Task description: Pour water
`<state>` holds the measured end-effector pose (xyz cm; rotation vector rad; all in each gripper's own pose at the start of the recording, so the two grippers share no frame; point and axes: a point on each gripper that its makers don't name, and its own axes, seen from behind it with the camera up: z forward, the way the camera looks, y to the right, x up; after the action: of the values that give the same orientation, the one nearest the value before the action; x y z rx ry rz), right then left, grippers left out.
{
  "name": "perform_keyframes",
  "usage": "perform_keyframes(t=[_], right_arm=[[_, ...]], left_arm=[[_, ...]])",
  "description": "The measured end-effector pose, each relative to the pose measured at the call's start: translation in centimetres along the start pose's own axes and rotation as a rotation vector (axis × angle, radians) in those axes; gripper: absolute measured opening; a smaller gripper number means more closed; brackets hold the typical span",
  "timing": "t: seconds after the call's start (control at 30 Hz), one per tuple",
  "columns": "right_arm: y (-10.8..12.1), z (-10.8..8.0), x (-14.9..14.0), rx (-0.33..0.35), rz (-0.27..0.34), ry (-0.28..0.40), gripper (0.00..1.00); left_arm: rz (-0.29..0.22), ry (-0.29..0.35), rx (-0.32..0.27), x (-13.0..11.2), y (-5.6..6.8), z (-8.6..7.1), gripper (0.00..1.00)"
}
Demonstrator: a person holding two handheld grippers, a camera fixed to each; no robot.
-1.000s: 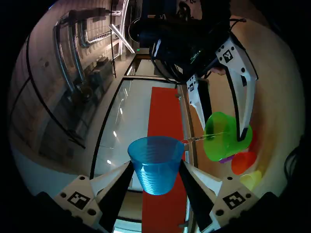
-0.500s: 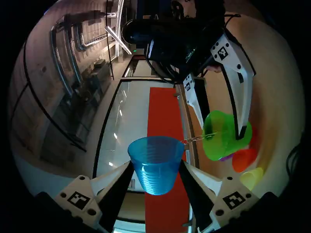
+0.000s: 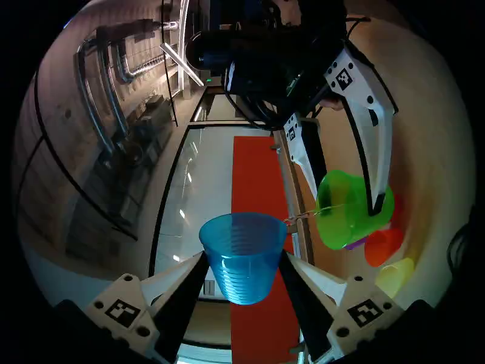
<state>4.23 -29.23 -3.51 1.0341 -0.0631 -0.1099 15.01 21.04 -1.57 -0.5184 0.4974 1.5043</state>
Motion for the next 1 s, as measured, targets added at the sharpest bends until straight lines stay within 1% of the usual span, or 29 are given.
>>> perform_keyframes(t=[0.3,0.7,0.83,1.0], right_arm=[[-0.07,-0.03,0.01,0.000,-0.001,0.001,0.91],[-0.05,-0.12,-0.05,-0.002,0.000,0.001,0.91],[-0.04,-0.18,-0.05,-0.003,0.000,0.001,0.90],[0.01,-0.25,0.05,-0.004,-0.001,0.002,0.90]], left_arm=[[0.009,0.000,0.002,0.11,0.24,-0.23,0.81],[0.007,0.000,0.005,-0.19,-0.20,0.10,0.81],[-0.007,0.000,0.005,-0.31,-0.25,0.31,0.81],[-0.042,-0.004,0.010,-0.54,-0.43,0.45,0.81]])
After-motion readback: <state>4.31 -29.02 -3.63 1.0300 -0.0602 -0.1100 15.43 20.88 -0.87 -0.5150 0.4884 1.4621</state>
